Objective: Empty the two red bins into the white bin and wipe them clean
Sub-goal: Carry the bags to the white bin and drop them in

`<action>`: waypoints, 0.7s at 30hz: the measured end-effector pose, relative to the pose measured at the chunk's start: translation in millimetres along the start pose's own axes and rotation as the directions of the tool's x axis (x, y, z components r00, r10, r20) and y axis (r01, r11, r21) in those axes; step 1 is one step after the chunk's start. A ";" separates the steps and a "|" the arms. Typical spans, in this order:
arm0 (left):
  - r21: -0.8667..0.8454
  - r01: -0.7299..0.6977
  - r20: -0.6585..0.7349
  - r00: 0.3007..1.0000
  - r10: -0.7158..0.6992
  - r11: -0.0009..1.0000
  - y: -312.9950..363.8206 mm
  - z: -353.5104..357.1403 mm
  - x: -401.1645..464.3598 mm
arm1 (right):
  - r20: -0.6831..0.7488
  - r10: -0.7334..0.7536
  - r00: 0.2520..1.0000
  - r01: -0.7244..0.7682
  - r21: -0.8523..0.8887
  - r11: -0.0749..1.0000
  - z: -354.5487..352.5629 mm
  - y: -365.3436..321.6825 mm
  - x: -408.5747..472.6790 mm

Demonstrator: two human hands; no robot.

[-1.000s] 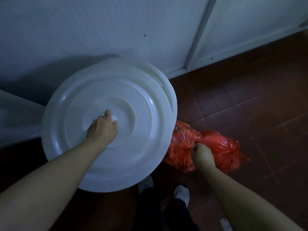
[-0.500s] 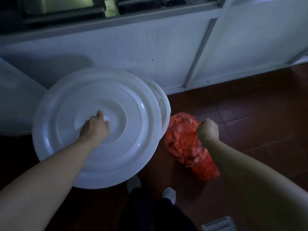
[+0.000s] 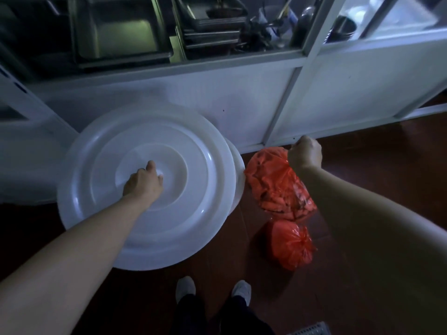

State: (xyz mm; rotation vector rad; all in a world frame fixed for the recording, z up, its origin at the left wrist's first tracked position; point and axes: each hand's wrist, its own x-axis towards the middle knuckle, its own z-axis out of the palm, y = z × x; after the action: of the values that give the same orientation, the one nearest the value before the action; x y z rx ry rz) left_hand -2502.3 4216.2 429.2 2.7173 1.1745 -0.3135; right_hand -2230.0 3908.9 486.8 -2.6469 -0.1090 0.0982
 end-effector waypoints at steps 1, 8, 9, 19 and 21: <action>-0.001 -0.009 -0.007 1.000 0.009 1.000 -4.7 -5.5 1.0 | -0.010 -0.017 1.000 0.017 0.002 1.000 -3.2 -10.7 0.3; 0.029 -0.019 -0.035 0.999 0.020 0.999 -43.7 -29.1 13.6 | -0.091 -0.128 0.988 0.135 0.081 0.988 -2.7 -86.1 10.8; 0.025 -0.011 -0.032 0.999 0.012 1.000 -49.9 -31.1 15.6 | -0.091 -0.136 0.987 0.144 0.092 0.985 0.1 -96.4 11.9; 0.038 0.063 -0.015 0.998 -0.062 0.997 -128.7 -30.7 17.5 | 0.042 -0.253 0.967 0.242 0.171 0.955 74.0 -183.3 -4.6; 0.023 0.070 -0.025 0.997 -0.069 0.997 -145.8 -28.9 15.8 | 0.071 -0.271 0.960 0.254 0.188 0.949 89.0 -196.5 -7.4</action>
State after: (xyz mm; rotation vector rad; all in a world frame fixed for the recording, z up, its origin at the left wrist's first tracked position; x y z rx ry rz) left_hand -2595.0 4332.7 443.2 2.7122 1.2824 -0.3065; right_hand -2257.0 4122.5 502.0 -2.4251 -0.4631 0.1384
